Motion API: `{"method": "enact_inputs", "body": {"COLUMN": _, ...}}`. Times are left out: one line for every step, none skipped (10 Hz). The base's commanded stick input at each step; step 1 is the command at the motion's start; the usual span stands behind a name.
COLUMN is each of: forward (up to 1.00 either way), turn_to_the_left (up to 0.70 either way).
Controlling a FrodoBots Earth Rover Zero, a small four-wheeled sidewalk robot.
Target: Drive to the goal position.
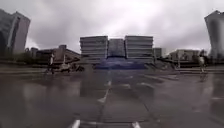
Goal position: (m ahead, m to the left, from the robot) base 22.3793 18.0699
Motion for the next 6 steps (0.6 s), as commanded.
{"method": "enact_inputs", "body": {"forward": 1.00, "turn_to_the_left": 0.01}}
{"method": "enact_inputs", "body": {"forward": 1.00, "turn_to_the_left": 0.03}}
{"method": "enact_inputs", "body": {"forward": 1.00, "turn_to_the_left": 0.03}}
{"method": "enact_inputs", "body": {"forward": 1.00, "turn_to_the_left": 0.03}}
{"method": "enact_inputs", "body": {"forward": 1.00, "turn_to_the_left": 0.32}}
{"method": "enact_inputs", "body": {"forward": 1.00, "turn_to_the_left": 0.35}}
